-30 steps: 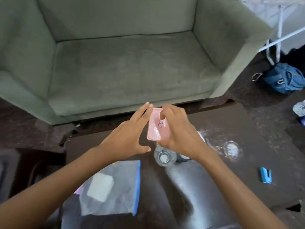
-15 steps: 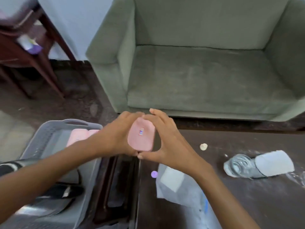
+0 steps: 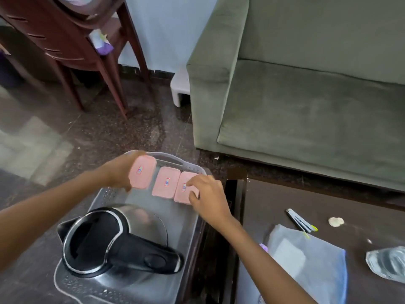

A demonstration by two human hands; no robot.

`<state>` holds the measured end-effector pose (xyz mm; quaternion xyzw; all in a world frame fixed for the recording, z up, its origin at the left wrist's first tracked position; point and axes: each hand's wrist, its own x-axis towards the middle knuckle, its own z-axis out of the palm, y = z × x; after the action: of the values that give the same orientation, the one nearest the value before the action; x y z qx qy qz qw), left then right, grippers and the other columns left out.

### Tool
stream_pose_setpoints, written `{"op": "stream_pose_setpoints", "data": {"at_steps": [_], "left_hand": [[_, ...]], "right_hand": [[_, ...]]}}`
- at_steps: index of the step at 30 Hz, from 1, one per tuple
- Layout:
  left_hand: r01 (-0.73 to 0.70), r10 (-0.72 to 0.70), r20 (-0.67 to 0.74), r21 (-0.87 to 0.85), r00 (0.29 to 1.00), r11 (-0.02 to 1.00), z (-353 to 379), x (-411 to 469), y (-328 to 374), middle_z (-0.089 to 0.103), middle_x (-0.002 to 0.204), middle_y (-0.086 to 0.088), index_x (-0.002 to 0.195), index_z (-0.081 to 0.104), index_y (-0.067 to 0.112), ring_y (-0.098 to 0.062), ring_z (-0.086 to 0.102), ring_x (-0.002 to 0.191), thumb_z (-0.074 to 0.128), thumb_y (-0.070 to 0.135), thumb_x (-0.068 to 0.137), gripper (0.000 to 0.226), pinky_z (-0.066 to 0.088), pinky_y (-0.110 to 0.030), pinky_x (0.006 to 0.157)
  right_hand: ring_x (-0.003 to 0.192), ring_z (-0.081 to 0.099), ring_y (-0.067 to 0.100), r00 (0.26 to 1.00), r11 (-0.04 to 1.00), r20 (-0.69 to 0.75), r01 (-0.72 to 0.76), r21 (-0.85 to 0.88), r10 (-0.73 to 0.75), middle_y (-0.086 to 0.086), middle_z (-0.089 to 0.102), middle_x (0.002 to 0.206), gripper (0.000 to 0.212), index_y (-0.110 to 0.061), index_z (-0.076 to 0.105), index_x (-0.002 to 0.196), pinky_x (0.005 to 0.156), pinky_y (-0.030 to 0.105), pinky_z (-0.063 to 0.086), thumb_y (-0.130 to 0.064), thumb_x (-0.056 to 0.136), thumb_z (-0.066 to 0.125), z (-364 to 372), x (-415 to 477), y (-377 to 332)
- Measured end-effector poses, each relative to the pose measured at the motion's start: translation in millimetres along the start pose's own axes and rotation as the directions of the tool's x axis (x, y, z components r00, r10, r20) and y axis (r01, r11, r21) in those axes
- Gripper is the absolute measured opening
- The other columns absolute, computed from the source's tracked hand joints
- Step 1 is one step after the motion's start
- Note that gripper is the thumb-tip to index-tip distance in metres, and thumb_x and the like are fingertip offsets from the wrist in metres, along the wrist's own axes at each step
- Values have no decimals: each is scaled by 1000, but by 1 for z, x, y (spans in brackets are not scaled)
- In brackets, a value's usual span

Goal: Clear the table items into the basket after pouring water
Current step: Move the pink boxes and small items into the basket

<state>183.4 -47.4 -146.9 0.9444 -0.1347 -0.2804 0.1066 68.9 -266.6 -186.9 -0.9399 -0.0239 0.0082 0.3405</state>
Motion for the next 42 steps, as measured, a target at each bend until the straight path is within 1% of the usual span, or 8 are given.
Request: {"op": "stream_pose_setpoints", "data": {"at_steps": [7,15,19,22,27,33,38,42], "left_hand": [[11,-17,71,73,997,997,34,32,-32,48,129,-14,139,16,27,-31,47,124,74,5,58,102,44,-42,99],[-6,14,67,-109,998,994,52,43,-33,48,138,-11,146,15,13,-30,48,125,83,9,59,110,38,-32,99],[34,-31,19,-178,999,983,52,46,-39,54,133,-18,146,19,19,-33,54,119,65,15,83,78,40,-35,99],[70,-80,-36,-221,996,973,52,48,-43,62,117,-19,133,31,18,-36,62,105,63,5,79,64,47,-40,91],[61,-73,-36,-259,997,964,52,45,-42,63,117,-16,130,35,12,-33,61,106,63,4,81,57,44,-37,90],[24,-45,-60,-312,997,950,54,43,-43,58,128,-12,136,35,11,-29,58,116,61,3,84,58,43,-40,100],[67,-78,-24,-295,997,953,55,50,-45,58,129,-15,136,34,12,-33,56,117,62,6,83,60,42,-45,102],[83,-86,-3,-233,996,969,54,48,-41,55,132,-16,139,33,15,-33,54,120,62,11,85,61,39,-43,104]], "right_hand": [[79,59,27,996,927,44,92,-365,-81,2,66,90,23,-22,70,80,82,37,27,-13,61,63,52,10,1],[82,56,26,996,913,51,85,-399,-70,2,61,94,26,-23,66,88,67,33,46,-13,63,66,58,13,2],[82,57,25,997,915,11,78,-395,-81,2,61,96,32,-19,62,92,67,32,48,-12,61,68,60,11,3],[85,57,25,995,915,-13,84,-395,-96,3,62,99,28,-16,61,89,70,33,47,-10,62,66,62,10,3],[89,59,26,995,916,-22,76,-393,-92,5,63,102,26,-14,62,87,76,33,48,-9,62,66,64,7,3],[94,52,32,996,882,56,86,-462,-68,14,56,116,44,-14,59,95,79,42,45,-35,59,72,64,15,-6],[72,53,24,1000,834,-7,0,-552,-4,4,58,86,26,-20,59,74,59,32,41,-35,60,74,68,30,-17],[71,52,24,999,838,-28,-28,-545,15,4,58,86,25,-20,59,75,60,34,41,-33,60,73,66,31,-16]]}}
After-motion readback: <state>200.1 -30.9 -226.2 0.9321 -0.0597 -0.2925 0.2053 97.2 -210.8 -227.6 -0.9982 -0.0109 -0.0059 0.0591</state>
